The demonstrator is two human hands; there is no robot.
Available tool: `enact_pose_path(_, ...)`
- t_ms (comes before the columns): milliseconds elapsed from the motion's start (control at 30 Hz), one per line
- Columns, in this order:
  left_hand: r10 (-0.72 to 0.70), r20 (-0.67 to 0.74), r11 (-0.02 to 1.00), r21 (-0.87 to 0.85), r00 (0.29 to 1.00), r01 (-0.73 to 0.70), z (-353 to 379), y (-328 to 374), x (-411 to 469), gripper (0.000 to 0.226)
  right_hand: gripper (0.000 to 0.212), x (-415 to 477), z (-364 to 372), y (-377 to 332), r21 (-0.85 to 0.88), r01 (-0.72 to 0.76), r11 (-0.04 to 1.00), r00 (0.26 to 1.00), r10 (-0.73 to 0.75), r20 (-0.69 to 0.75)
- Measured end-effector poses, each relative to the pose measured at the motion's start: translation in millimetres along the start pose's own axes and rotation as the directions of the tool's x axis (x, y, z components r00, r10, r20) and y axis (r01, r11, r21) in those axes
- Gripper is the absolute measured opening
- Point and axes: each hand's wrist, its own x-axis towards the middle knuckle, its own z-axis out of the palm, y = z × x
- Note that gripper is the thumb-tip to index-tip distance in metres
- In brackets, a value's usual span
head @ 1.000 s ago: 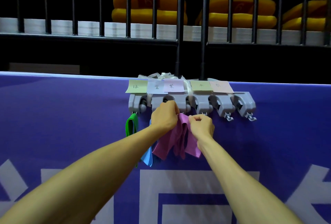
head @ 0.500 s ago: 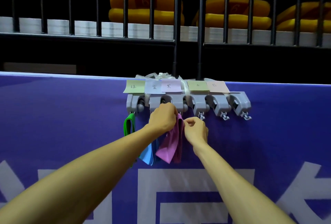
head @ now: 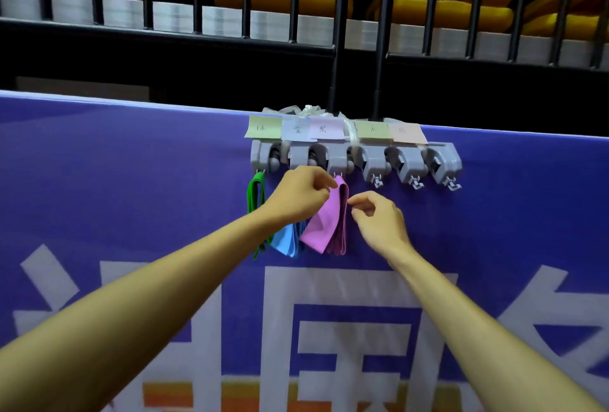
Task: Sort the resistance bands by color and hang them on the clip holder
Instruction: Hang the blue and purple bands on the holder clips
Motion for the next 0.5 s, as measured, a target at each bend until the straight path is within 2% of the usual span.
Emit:
enact_pose_path(100,-0.079,0.001,0.985,-0.154,0.997,0.078,-4,-8,-36,0.030,0.020,-23,3,-4,-0.050,0.052,0.997,0.996,-0.048,0.078)
enact_pose_path(233,-0.189,0.042,0.950,-0.245,0.981,0.194,-4,-29,-83,0.028,0.018,-55,19,-3,-0.051,0.015,0.999,0.969,-0.002,0.245)
enact_pose_path(400,-0.335,0.155,0.880,-0.300,0.929,0.367,2,-79,-147,0.028,0.016,-103,58,14,-0.079,-0.033,0.996,0.880,0.067,0.471)
enact_pose_path(500,-0.419,0.257,0.833,-0.272,0.871,0.481,12,-112,-191,0.025,0.017,-138,89,29,-0.107,-0.068,0.992,0.818,0.116,0.564)
